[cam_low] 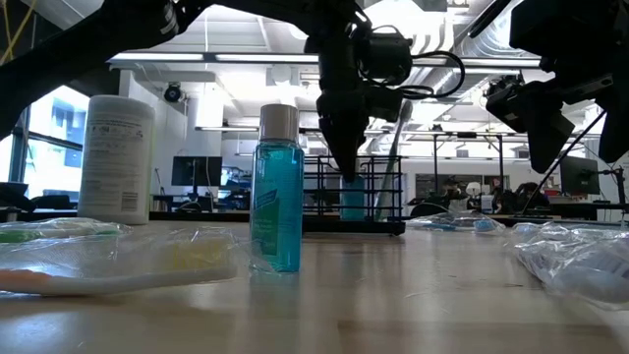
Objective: Pick & Place toothbrushing station
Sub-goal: Put the top mouthwash into the mesh organizer
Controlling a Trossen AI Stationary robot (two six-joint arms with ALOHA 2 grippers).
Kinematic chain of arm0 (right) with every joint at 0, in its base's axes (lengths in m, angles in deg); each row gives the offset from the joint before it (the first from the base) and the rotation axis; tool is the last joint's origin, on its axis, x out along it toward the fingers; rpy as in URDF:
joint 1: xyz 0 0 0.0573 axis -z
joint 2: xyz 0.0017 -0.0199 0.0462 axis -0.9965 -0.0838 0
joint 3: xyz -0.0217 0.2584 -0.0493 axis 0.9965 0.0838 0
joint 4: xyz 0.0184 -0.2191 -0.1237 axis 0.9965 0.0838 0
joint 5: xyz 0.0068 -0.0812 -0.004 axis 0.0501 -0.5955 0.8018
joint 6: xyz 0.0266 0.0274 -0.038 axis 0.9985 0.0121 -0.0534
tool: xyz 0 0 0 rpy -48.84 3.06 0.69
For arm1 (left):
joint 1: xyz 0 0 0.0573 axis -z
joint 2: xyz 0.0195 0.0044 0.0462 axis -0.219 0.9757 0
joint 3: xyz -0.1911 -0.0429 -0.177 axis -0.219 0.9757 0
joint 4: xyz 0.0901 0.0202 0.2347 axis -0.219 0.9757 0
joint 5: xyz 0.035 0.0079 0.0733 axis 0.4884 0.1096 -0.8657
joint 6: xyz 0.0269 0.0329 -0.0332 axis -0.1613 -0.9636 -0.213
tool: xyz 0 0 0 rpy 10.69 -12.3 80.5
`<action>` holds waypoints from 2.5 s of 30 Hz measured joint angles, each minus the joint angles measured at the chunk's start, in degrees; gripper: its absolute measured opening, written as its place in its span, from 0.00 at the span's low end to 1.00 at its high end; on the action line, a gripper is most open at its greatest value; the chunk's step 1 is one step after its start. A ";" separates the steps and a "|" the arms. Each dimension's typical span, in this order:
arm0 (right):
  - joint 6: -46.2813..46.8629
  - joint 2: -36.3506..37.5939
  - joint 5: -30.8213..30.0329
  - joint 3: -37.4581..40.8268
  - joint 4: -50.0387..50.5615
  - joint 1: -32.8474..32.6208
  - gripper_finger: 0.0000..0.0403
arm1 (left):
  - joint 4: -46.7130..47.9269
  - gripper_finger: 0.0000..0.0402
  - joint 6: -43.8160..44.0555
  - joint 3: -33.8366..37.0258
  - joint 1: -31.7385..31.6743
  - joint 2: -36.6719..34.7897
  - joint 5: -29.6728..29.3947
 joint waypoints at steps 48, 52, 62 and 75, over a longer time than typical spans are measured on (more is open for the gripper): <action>-30.47 -4.83 -18.34 0.02 -19.12 19.34 0.48 | -0.70 0.37 0.24 -0.02 -0.09 0.02 2.38; -31.56 -5.73 -18.46 0.00 -19.94 19.34 0.47 | -0.74 0.37 0.20 -0.02 -0.09 0.02 2.38; -30.85 -6.18 -16.10 -0.05 -19.85 21.54 0.47 | -1.00 0.37 0.26 -0.02 -0.09 0.02 2.95; -29.04 -6.60 -11.66 -0.17 -19.57 23.06 0.47 | -0.68 0.37 0.18 -0.09 -0.04 0.03 4.14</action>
